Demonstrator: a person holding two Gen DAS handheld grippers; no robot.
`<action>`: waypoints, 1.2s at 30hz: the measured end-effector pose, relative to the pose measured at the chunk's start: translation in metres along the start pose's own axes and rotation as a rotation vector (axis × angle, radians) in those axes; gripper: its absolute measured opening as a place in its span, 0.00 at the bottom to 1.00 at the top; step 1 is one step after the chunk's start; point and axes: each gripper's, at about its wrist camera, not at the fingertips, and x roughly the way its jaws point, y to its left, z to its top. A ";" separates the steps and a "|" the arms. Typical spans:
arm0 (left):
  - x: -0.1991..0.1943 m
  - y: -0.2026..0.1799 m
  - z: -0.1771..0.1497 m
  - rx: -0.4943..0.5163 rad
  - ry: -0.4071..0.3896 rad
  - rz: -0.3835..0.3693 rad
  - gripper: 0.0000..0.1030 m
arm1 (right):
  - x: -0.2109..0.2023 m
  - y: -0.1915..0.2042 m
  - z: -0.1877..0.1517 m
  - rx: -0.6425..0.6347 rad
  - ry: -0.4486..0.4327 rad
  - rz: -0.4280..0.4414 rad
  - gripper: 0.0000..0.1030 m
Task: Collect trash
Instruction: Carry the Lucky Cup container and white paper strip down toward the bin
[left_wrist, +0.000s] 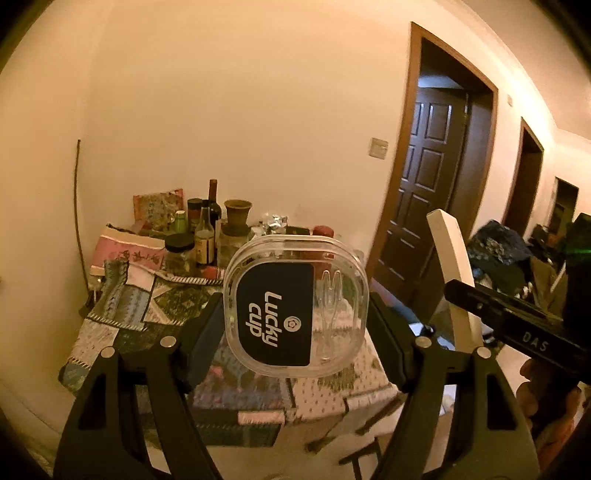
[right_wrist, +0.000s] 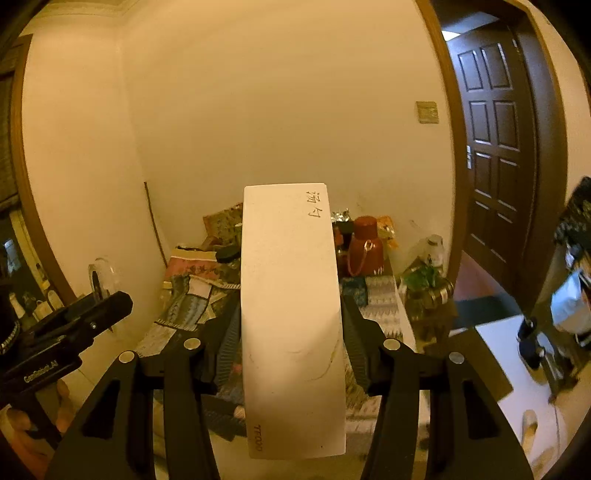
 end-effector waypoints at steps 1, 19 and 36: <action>-0.009 0.003 -0.005 0.004 0.003 -0.005 0.72 | -0.007 0.007 -0.007 0.009 0.001 -0.006 0.47; -0.110 0.051 -0.096 0.001 0.156 -0.081 0.72 | -0.063 0.066 -0.090 0.059 0.141 -0.091 0.47; -0.034 0.046 -0.198 -0.095 0.395 -0.051 0.72 | -0.003 0.017 -0.197 0.059 0.447 -0.079 0.47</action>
